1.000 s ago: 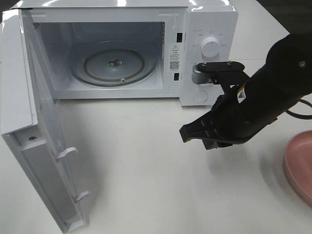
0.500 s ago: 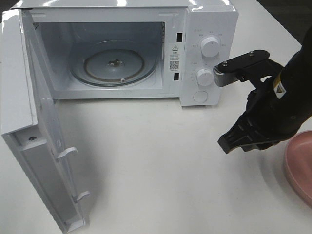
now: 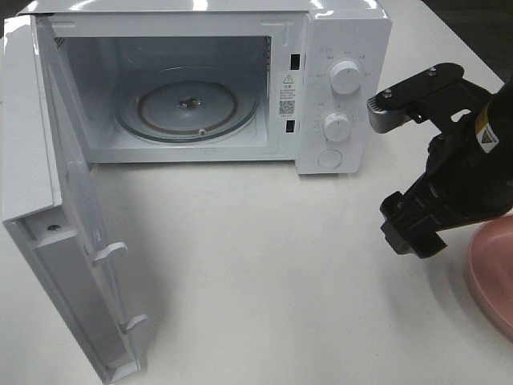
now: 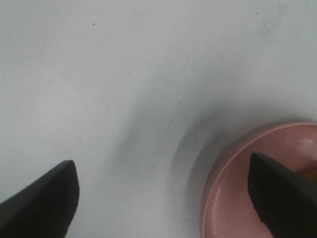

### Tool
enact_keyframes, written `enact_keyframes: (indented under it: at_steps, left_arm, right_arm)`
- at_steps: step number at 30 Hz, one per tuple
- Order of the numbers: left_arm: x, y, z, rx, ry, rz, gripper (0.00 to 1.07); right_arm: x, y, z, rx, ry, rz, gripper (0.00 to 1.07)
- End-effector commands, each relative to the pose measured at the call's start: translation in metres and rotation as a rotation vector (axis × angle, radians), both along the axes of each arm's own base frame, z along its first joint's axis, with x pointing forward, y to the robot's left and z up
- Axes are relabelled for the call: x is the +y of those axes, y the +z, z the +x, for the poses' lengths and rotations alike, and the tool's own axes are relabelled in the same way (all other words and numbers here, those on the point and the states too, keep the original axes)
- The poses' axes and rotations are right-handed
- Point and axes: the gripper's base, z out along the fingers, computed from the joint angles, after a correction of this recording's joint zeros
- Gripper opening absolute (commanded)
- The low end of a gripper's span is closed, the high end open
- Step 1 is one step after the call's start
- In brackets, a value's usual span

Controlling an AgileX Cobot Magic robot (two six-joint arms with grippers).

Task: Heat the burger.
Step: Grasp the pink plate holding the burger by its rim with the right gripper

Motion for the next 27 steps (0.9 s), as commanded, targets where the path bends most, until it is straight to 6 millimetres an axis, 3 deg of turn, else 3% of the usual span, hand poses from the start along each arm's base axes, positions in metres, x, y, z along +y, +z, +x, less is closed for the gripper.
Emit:
enact_keyframes:
  at_steps: [1, 27]
  left_arm:
    - [-0.001, -0.001, -0.002, -0.012, 0.0, -0.01, 1.0]
    - [-0.001, -0.001, -0.002, -0.012, 0.0, -0.01, 1.0]
  right_arm:
    - [-0.005, 0.002, -0.003, 0.035, -0.059, -0.029, 0.9]
    - [-0.06, -0.002, 0.004, 0.167, -0.308, -0.026, 0.85]
